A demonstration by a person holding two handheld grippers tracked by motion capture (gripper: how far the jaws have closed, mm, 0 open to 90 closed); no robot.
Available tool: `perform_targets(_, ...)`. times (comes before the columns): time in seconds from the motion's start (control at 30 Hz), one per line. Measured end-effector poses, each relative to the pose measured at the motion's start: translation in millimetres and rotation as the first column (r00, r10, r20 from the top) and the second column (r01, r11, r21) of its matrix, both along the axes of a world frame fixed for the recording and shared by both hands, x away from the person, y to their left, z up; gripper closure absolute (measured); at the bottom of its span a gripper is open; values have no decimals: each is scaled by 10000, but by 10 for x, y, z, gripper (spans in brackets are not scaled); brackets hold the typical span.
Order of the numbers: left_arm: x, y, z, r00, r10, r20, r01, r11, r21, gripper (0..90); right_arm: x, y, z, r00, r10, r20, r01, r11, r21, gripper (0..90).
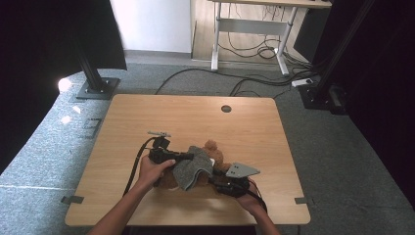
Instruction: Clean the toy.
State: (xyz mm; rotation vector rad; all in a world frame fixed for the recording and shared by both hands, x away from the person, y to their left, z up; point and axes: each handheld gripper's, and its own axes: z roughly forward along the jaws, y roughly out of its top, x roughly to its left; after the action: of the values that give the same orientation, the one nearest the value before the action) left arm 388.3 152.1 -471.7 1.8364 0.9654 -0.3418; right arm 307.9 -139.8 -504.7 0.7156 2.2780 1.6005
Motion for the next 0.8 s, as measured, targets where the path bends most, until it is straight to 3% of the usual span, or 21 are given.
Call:
perform_targets(0.1, -24, 22, -13, 9999, 77, 128, -77, 10000, 13, 799, -11, -131, 54, 9997, 79, -246, -62, 9978, 664, 548)
perform_targets(0.2, -37, 16, -13, 9997, 55, 225, -56, 10000, 71, 800, -6, -273, 168, 9970, -758, 166, 741, 9935, 864, 478)
perform_targets(0.27, -52, 7, -11, 9995, 77, 309, -80, 9999, 106, 800, 39, -331, 198, 9948, -1014, -41, 1014, 9905, 924, 427)
perform_targets(0.33, -75, 10, -14, 9992, 92, 389, -95, 9999, 86, 800, 121, -345, 162, 9932, -854, -792, 911, 9932, 725, 359)
perform_targets(0.47, -143, 51, -37, 9990, 122, 419, -118, 9999, -106, 801, 147, -230, -22, 9855, -650, -1567, 617, 9978, -255, 339)
perform_targets(0.53, -172, 74, -40, 9984, 135, 546, -131, 9999, -70, 801, 130, -176, -90, 9850, -533, -1640, 467, 9980, -435, 441)
perform_targets(0.63, -202, 129, -31, 9974, 226, 687, -228, 9997, 19, 802, 123, -164, -66, 9875, -309, -1545, 200, 9973, -712, 606)
perform_targets(0.8, -287, 349, -55, 9965, 492, 679, -488, 9988, -84, 804, 114, -221, -91, 9876, -164, -1564, 81, 9985, -539, 656)
